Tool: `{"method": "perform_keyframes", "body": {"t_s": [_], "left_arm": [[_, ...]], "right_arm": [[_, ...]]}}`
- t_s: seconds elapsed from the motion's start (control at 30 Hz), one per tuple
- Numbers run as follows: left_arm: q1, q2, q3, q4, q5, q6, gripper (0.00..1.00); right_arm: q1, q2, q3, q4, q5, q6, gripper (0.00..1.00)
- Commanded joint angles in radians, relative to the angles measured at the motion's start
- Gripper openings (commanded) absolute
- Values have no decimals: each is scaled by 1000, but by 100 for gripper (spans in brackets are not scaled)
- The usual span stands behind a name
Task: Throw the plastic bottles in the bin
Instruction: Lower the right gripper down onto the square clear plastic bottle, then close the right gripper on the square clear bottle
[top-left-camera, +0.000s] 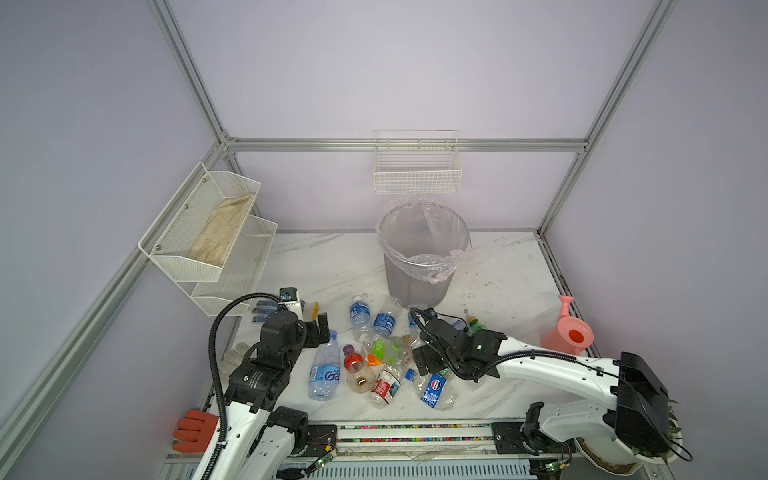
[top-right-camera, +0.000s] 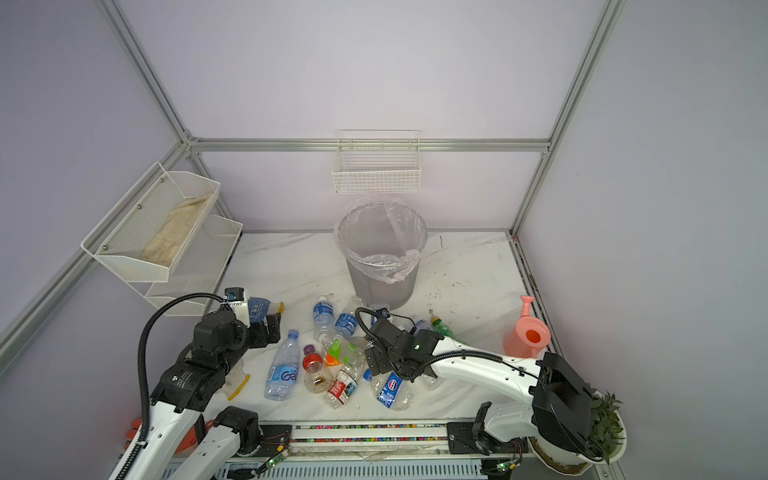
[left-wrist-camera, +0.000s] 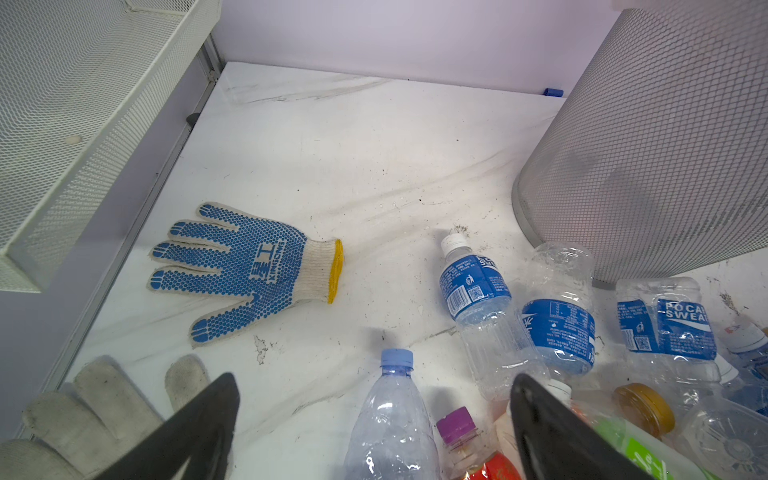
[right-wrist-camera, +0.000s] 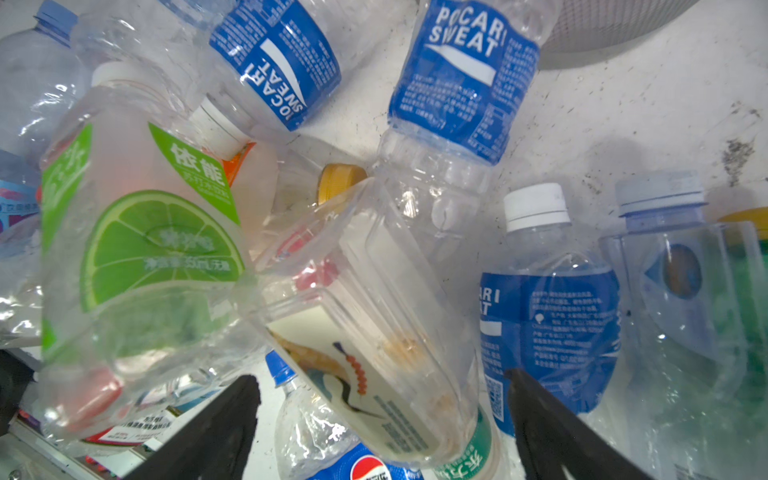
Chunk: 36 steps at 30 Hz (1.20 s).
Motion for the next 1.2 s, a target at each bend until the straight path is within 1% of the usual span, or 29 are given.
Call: {"method": "perform_keyframes", "body": {"t_s": [0.0, 0.07, 0.33, 0.47, 0.57, 0.77, 0.97, 1.17], "left_arm": [[-7, -11, 0, 16, -10, -11, 100], [-9, -10, 1, 17, -9, -12, 100], [-14, -15, -1, 17, -13, -13, 100], [-15, -14, -1, 16, -13, -12, 100], [-18, -15, -1, 16, -15, -11, 100], [-19, -16, -1, 17, -15, -11, 100], [-18, -16, -1, 16, -18, -11, 100], [-21, -17, -2, 16, -18, -11, 100]], "right_arm": [[8, 17, 2, -10, 37, 3, 95], [8, 26, 7, 0, 41, 0, 95], [10, 94, 18, 33, 40, -7, 90], [14, 109, 18, 37, 52, -5, 89], [14, 117, 16, 43, 58, -5, 86], [16, 135, 21, 47, 61, -11, 75], [19, 123, 34, 29, 77, -11, 60], [22, 114, 62, -16, 118, -6, 47]]}}
